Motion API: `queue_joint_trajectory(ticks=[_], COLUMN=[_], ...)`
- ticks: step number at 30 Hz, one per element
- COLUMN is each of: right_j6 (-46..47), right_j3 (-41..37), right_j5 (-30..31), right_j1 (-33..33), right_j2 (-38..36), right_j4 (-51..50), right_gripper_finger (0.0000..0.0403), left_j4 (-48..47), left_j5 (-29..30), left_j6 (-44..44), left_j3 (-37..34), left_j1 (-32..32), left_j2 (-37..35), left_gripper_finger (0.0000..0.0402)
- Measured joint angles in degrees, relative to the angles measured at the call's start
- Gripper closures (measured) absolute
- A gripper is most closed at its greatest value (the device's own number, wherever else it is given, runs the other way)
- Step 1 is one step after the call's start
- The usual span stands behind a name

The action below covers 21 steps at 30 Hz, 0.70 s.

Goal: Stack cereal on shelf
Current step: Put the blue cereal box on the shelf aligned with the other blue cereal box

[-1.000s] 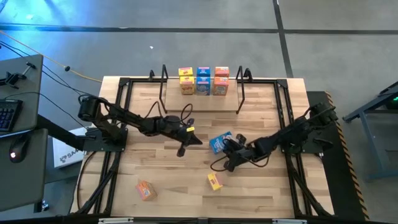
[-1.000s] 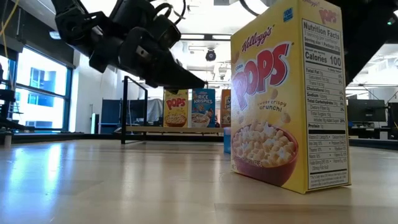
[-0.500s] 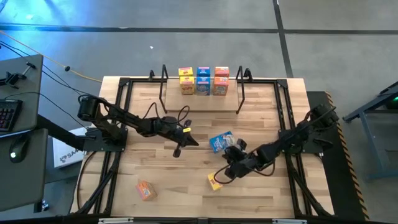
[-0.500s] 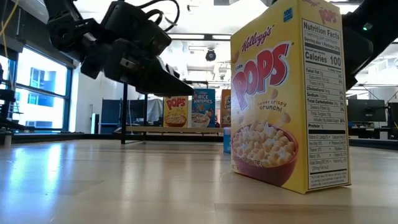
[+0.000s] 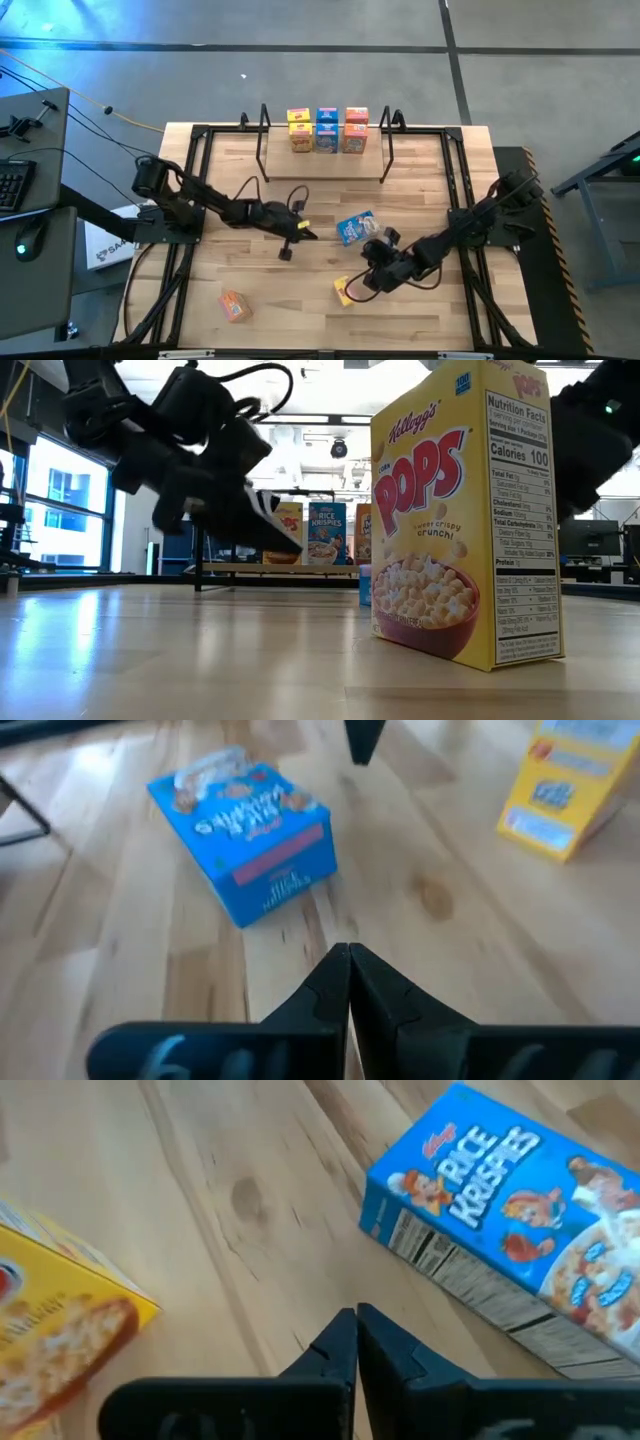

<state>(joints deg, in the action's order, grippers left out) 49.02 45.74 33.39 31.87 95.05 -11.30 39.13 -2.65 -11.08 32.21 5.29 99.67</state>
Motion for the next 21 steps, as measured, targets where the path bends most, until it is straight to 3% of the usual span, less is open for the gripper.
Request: queue_joint_trajectory(ticks=[4,9,14,21], right_j6=[-0.04,-1.28,0.91,-0.04], right_j3=[0.0,0.0,0.0,0.0], right_j5=[-0.09,1.56,5.71,5.59], right_j1=[-0.05,-0.41,-2.19,-4.62], right_j2=[2.08,4.52,5.99,6.27], right_j4=[4.17,8.11,7.18,7.95], right_gripper_finger=[0.0403,0.0403,0.0403,0.0403], left_j4=[4.56,7.65,7.51,7.04], left_j5=[9.42,15.54,14.31,13.69], left_j6=[0.33,0.81,0.18,0.06], left_j3=[0.0,1.99,6.67,10.49], left_j1=[1.83,1.1,-0.25,-0.85], left_j2=[2.8,5.47,9.92,15.72], left_gripper_finger=[0.0401,0.0401,0.0401,0.0401])
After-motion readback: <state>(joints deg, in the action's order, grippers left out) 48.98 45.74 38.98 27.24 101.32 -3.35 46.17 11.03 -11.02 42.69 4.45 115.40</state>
